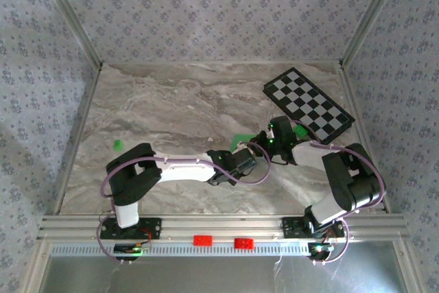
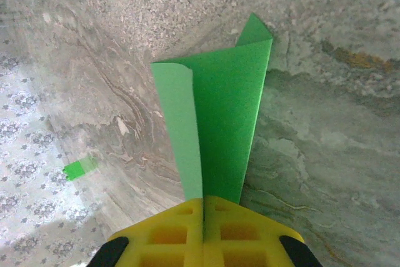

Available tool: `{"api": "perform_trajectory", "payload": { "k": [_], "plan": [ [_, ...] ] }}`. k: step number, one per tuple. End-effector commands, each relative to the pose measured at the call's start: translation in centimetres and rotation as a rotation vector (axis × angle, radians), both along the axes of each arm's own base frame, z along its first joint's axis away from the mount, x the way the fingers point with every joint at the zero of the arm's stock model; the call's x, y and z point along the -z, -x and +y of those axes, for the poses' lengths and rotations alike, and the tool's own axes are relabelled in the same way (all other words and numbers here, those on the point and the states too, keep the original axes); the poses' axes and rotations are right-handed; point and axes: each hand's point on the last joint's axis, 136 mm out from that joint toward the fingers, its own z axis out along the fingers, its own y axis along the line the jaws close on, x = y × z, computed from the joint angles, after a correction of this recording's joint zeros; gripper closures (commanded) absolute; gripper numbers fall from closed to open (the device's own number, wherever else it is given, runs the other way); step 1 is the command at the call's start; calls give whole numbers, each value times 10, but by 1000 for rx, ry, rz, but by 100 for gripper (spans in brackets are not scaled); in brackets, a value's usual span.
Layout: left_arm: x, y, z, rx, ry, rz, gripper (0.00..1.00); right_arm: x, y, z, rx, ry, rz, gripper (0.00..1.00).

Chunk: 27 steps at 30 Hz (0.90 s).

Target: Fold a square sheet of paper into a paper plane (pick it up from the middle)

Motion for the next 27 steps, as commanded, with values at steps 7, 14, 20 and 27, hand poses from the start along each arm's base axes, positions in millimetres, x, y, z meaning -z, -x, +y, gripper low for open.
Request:
{"api": "perform_trajectory", "payload": {
  "k": [7,14,20,27],
  "plan": [
    [-1,-1,3,7,-55,-33,73,-12,-6,3,14,-12,-10,100],
    [-4,-1,0,5,-35,-34,74,-10,-4,2,13,-6,-5,100],
    [-3,1,-1,-1,-14,-28,78,-9,-3,1,17,-4,-6,100],
    [-4,0,0,-7,-11,-33,85,-9,-2,1,16,-7,-2,100]
  ]
}}
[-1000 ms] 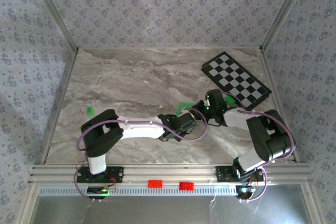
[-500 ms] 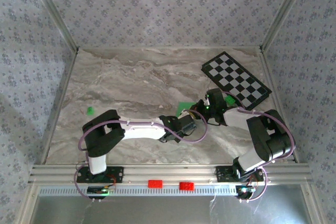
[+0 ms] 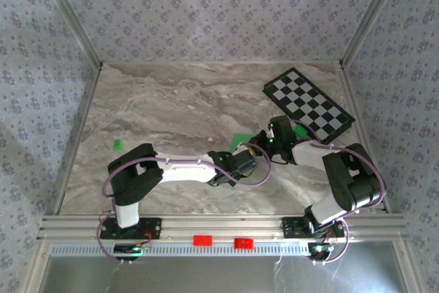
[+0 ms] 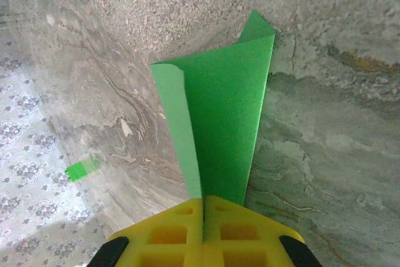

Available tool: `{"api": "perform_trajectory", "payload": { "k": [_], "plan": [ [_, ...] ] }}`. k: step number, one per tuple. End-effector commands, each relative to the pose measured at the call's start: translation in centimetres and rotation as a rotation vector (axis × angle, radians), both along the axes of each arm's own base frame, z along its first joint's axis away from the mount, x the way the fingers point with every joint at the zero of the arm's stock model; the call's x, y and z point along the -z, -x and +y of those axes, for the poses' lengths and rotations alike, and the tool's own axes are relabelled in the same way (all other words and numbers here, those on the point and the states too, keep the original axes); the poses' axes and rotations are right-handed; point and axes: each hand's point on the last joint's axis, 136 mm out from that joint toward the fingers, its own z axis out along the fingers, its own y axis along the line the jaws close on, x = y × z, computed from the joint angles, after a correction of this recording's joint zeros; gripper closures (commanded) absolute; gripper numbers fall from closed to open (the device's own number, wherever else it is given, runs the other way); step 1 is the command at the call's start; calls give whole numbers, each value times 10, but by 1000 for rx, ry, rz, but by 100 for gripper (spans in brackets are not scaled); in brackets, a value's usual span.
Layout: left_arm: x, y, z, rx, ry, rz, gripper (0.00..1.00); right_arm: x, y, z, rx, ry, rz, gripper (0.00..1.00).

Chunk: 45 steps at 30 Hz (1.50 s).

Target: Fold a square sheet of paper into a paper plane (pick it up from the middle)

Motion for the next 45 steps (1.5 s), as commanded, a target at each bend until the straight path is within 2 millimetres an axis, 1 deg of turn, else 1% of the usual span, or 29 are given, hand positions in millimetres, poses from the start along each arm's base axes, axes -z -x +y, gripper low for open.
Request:
{"api": "perform_trajectory", "payload": {
  "k": [1,7,9,12,13,16,18,21,23,27,33,40,45],
  "plan": [
    [-6,0,-2,-7,9,-17,85,-7,-1,1,10,-6,-2,100],
    [-5,0,-1,-10,6,-16,91,-8,0,1,9,-8,-3,100],
    [-4,0,1,-19,1,-21,95,-10,0,2,3,-11,-7,100],
    [-3,-1,2,-32,3,-21,100,-11,1,-2,-6,-1,-14,96],
    [-3,-1,2,-37,9,-15,100,-13,1,-4,-10,4,-15,94],
    [-3,-3,1,-52,43,8,100,-17,3,-17,-21,42,-30,80],
    [-4,-4,-1,-57,96,49,100,-20,4,-32,-19,83,-44,73],
    [-7,-2,-10,-48,218,134,100,-23,8,-55,-1,134,-57,69],
    [-8,0,-15,-41,310,209,100,-25,11,-65,13,153,-71,68],
    [-6,-1,-19,-58,447,323,100,-25,14,-79,53,158,-90,67],
    [-5,-2,-23,-54,531,424,100,-21,15,-80,69,140,-96,66],
    [-4,-3,-33,-39,595,520,100,-21,10,-72,51,102,-122,67],
    [-1,-4,-40,-41,638,583,100,-25,6,-64,15,91,-191,68]
  ]
}}
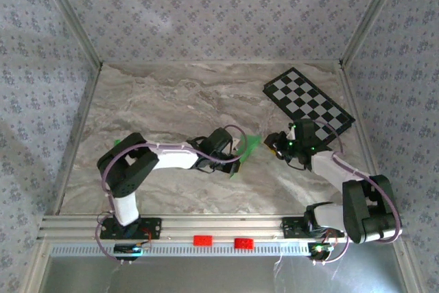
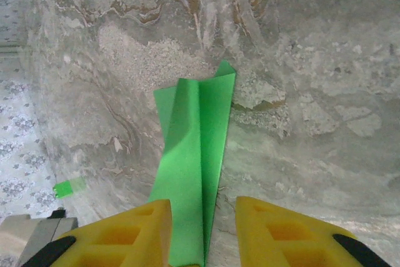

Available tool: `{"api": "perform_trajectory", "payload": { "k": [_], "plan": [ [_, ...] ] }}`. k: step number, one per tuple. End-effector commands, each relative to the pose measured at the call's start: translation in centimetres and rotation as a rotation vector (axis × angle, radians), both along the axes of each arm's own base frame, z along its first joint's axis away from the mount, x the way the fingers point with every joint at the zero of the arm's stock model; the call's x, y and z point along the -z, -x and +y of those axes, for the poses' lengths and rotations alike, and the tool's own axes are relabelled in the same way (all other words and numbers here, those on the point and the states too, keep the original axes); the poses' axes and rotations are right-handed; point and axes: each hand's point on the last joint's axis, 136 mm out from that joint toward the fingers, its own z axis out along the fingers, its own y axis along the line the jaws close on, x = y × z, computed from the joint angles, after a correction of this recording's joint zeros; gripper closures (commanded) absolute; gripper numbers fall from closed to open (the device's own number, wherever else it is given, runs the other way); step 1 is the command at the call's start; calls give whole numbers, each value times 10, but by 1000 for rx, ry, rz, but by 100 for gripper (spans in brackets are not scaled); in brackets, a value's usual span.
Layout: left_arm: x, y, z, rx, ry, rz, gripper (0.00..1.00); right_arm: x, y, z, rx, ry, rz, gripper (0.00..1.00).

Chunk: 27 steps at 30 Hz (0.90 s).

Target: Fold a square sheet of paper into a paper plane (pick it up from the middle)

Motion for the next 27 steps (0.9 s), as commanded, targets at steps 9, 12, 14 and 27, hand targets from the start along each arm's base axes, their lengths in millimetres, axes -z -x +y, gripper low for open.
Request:
{"api": "perform_trajectory", "payload": {
  "k": [9,12,14,27],
  "plan": [
    [-6,-3,-26,31,175,161,100,1,7,24,-172,-55,-66,73],
    [-9,-5,-31,28,215,200,100,2,8,31,-213,-87,-76,77],
    [-7,-5,-32,17,224,231,100,1,9,35,-234,-101,-87,79],
    [-1,-10,-41,-52,295,379,100,3,11,46,-293,-126,-106,94]
  ]
}}
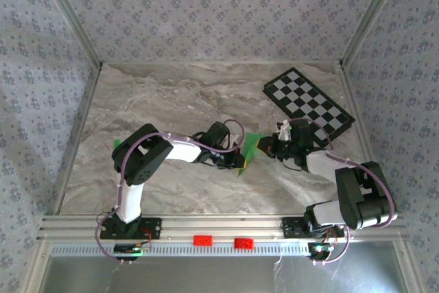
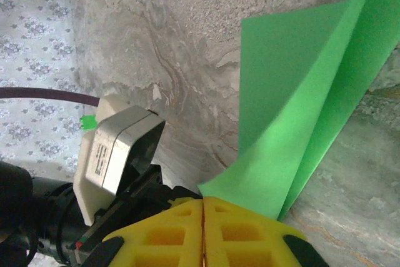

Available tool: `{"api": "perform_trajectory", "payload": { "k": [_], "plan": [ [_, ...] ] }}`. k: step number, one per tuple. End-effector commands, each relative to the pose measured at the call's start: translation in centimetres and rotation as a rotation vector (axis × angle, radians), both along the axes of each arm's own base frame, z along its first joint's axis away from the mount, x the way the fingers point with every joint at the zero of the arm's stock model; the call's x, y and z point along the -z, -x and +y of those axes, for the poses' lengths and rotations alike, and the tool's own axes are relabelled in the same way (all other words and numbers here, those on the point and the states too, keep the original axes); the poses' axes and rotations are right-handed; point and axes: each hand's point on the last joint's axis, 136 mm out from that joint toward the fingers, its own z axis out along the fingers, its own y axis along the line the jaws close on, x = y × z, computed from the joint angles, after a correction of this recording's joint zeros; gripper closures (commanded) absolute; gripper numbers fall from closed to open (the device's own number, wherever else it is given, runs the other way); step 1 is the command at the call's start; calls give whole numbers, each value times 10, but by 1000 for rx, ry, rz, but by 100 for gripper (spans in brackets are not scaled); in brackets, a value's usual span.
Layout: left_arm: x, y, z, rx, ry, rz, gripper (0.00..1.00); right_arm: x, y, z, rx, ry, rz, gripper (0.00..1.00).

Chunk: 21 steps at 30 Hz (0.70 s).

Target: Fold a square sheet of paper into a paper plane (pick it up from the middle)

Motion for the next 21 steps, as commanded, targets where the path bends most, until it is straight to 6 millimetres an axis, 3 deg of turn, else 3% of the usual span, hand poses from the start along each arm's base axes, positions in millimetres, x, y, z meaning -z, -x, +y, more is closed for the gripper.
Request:
{"api": "perform_trajectory", "payload": {
  "k": [1,11,21],
  "plan": [
    [-4,-4,-12,-16,70,50,100,7,5,7,-50,-13,11,94],
    [-2,-5,-12,-52,81,85,100,9,-4,15,-97,-43,14,94],
    [6,-8,-3,-111,61,101,100,27,-21,11,-61,-72,57,94]
  ]
}}
